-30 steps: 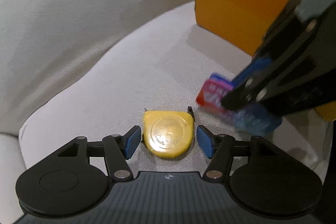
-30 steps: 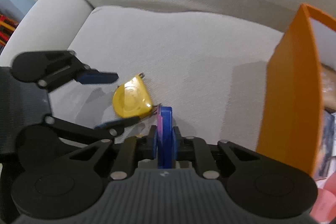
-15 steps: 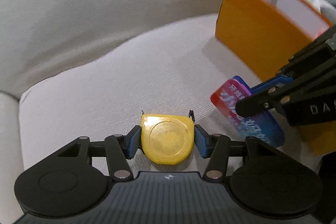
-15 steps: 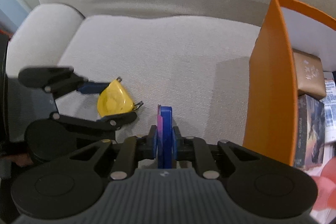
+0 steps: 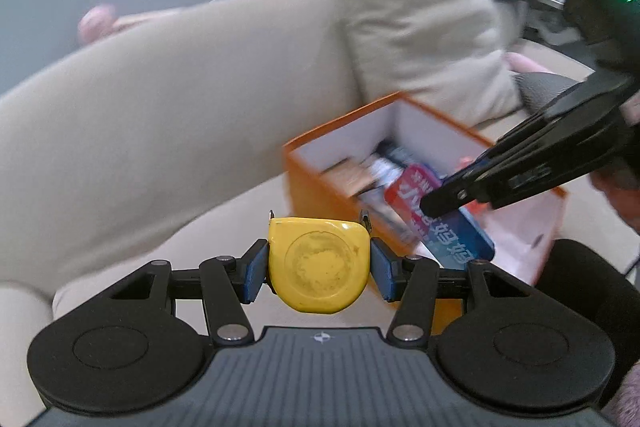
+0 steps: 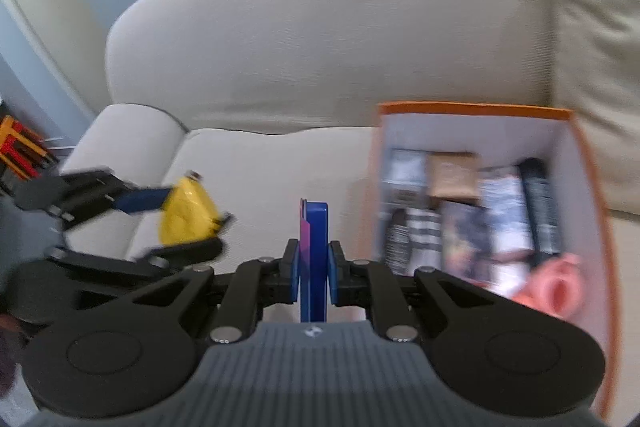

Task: Organize rigid objects
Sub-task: 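Carry the blue card box into the orange box and release it with the right tool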

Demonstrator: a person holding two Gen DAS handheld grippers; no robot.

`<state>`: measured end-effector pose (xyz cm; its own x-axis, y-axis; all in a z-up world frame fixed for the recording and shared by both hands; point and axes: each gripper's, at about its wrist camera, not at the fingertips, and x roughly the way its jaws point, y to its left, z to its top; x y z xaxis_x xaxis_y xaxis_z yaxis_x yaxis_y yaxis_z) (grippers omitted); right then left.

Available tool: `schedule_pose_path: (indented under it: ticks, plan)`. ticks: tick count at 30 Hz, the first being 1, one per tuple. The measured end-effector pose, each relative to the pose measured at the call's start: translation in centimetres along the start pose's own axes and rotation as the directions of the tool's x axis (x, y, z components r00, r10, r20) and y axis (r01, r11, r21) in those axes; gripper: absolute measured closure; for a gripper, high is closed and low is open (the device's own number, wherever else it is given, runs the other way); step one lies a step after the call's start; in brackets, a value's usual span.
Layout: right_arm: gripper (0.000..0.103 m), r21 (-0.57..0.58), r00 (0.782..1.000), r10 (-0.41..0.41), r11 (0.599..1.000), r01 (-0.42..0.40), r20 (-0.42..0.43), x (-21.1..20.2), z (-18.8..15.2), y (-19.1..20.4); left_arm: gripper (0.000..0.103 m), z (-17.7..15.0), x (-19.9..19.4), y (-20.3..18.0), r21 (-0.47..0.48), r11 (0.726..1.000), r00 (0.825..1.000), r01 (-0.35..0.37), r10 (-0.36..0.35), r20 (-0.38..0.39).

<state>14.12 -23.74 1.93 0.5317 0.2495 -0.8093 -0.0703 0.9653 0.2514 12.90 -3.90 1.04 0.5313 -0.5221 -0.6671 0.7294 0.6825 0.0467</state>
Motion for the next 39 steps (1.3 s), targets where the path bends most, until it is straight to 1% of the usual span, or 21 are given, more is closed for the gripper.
schedule_pose_path:
  ticks: [2, 3, 5, 7, 10, 14, 17, 22, 25, 26, 28, 30, 31, 32, 34, 37, 39]
  plan:
    - [0.089, 0.017, 0.998, -0.045, 0.999, 0.046, -0.032, -0.1, -0.8, -1.8, 0.042, 0.9, 0.8, -1.9, 0.046, 0.999, 1.000, 0.017, -0.017, -0.001]
    - [0.089, 0.027, 0.997, -0.044, 0.999, 0.046, -0.060, 0.2, -1.0, -2.8, 0.042, 1.2, 1.3, -2.7, 0.066, 0.998, 1.000, 0.024, -0.024, -0.007]
    - [0.089, 0.059, 0.993, -0.035, 0.997, 0.042, -0.113, 1.2, -1.9, -4.5, 0.042, 1.2, 2.2, -4.3, 0.092, 0.995, 0.999, 0.039, -0.037, -0.025]
    - [0.089, 0.064, 0.987, -0.013, 0.998, 0.024, -0.162, 2.7, -2.6, -5.0, 0.042, 1.2, 2.8, -5.5, 0.109, 0.993, 0.998, 0.049, -0.044, -0.042]
    - [0.089, 0.062, 0.977, 0.007, 0.998, 0.007, -0.214, 5.0, -3.2, -5.3, 0.042, 1.5, 3.8, -6.3, 0.131, 0.990, 0.997, 0.047, -0.039, -0.063]
    - [0.089, 0.048, 0.964, 0.037, 0.999, -0.026, -0.264, 7.8, -2.9, -5.6, 0.042, 1.7, 4.1, -6.4, 0.152, 0.987, 0.996, 0.051, -0.038, -0.084]
    - [0.089, 0.077, 0.955, 0.052, 0.997, -0.031, -0.291, 9.3, -3.6, -5.7, 0.042, 2.0, 4.6, -6.1, 0.164, 0.985, 0.995, 0.046, -0.031, -0.095]
    - [0.089, 0.213, 0.942, 0.133, 0.975, -0.067, -0.309, 11.3, -4.5, -6.8, 0.042, 2.3, 5.1, -5.6, 0.160, 0.986, 0.993, 0.051, -0.033, -0.114]
    - [0.088, 0.251, 0.933, 0.142, 0.966, -0.058, -0.329, 12.4, -5.3, -7.4, 0.042, 2.4, 5.2, -5.5, 0.156, 0.986, 0.992, 0.057, -0.039, -0.117]
    - [0.087, 0.258, 0.931, 0.142, 0.965, -0.054, -0.336, 12.6, -5.5, -7.6, 0.042, 2.5, 5.2, -5.5, 0.155, 0.986, 0.992, 0.058, -0.040, -0.117]
    - [0.079, 0.245, 0.931, 0.124, 0.969, -0.039, -0.342, 12.7, -5.7, -7.8, 0.042, 2.6, 5.4, -5.5, 0.154, 0.986, 0.992, 0.062, -0.045, -0.117]
    - [0.077, 0.202, 0.935, 0.094, 0.979, -0.025, -0.341, 12.4, -5.7, -7.6, 0.042, 2.6, 5.5, -5.4, 0.154, 0.986, 0.992, 0.067, -0.048, -0.119]
    - [0.074, 0.188, 0.937, 0.080, 0.982, -0.016, -0.341, 12.2, -5.7, -7.5, 0.042, 2.6, 5.5, -5.4, 0.154, 0.986, 0.992, 0.067, -0.049, -0.120]
    - [0.073, 0.173, 0.938, 0.066, 0.985, -0.006, -0.342, 12.0, -5.7, -7.4, 0.042, 2.6, 5.6, -5.5, 0.154, 0.986, 0.992, 0.067, -0.048, -0.120]
    - [0.067, 0.153, 0.936, 0.055, 0.988, -0.001, -0.347, 11.5, -5.6, -7.0, 0.042, 2.6, 5.5, -5.5, 0.153, 0.986, 0.991, 0.070, -0.052, -0.119]
    - [0.068, 0.159, 0.926, 0.063, 0.987, -0.003, -0.372, 11.9, -6.0, -7.0, 0.042, 2.6, 5.3, -5.6, 0.157, 0.985, 0.992, 0.073, -0.055, -0.117]
    - [0.070, 0.168, 0.920, 0.054, 0.986, 0.013, -0.389, 12.4, -6.2, -7.0, 0.042, 2.5, 5.1, -5.6, 0.160, 0.984, 0.992, 0.074, -0.056, -0.116]
